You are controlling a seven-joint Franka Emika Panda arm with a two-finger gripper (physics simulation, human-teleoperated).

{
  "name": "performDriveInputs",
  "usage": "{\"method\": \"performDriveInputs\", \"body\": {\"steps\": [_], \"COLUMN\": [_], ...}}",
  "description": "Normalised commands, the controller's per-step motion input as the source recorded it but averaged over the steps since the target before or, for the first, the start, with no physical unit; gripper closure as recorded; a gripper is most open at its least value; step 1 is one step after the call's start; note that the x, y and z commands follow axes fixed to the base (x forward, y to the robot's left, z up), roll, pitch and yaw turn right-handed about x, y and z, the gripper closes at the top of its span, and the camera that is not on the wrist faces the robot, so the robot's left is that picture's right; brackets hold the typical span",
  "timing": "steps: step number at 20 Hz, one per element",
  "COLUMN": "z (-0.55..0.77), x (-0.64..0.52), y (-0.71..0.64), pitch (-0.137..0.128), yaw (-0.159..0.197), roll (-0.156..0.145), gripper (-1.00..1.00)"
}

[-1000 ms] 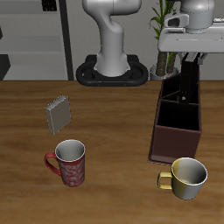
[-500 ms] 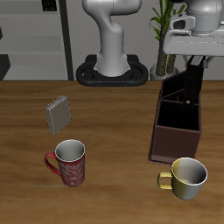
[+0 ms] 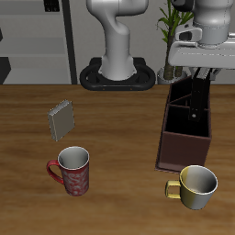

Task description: Place the black book into the left desk caddy's right compartment

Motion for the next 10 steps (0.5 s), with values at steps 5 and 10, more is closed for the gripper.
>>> {"method": "performDriveInputs", "body": {"steps": [5,10], "z": [-0.17,-0.25], "x": [0.04,-0.01], "y": [-0.12,-0.05], "pitch": [0.02,0.028], "yaw": [-0.005,-0.003], "roll": [0.002,0.007], "gripper": [1.0,1.0]}}
